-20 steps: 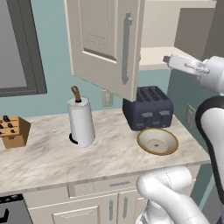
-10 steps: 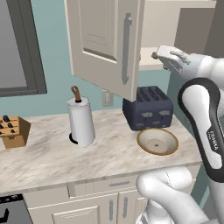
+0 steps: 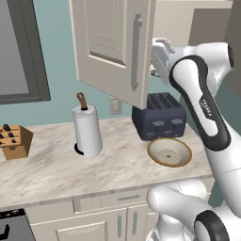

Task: Open the cabinet. Pick the apple and mango from the cabinet and place them into the bowl. Then close the cabinet.

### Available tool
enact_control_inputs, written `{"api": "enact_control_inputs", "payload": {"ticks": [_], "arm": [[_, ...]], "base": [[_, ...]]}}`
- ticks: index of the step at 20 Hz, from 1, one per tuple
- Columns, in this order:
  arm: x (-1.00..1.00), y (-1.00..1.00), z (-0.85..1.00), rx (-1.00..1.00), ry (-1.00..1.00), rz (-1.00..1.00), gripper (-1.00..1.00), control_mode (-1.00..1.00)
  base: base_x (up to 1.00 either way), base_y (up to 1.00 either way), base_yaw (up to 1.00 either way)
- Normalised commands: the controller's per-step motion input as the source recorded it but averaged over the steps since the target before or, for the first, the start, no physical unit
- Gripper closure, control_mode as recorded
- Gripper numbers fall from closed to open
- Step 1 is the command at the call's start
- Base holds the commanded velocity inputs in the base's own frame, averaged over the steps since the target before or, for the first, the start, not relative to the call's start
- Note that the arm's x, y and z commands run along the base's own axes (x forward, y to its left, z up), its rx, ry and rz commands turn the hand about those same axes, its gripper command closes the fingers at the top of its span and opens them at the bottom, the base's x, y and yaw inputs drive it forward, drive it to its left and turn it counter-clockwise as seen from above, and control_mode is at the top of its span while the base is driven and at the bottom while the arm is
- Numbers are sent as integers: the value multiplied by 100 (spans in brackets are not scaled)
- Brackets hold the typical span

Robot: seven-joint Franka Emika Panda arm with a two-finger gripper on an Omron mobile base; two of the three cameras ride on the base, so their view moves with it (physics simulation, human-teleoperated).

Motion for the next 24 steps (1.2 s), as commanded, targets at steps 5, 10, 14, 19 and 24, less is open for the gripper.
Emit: {"api": "enact_control_inputs", "payload": {"ticks": [5, 10, 14, 19, 24], "arm": [[14, 100, -34, 1, 12, 17, -100, -100], [-24, 100, -16, 0, 0, 18, -100, -100], [6, 1, -2, 1, 1, 1, -100, -100], [0, -100, 21, -4, -17, -2, -100, -100], [0, -88, 20, -20, -17, -9, -100, -100]], "base": [[0, 0, 0], [0, 0, 0], [0, 0, 0], [0, 0, 0], [0, 0, 0]]}}
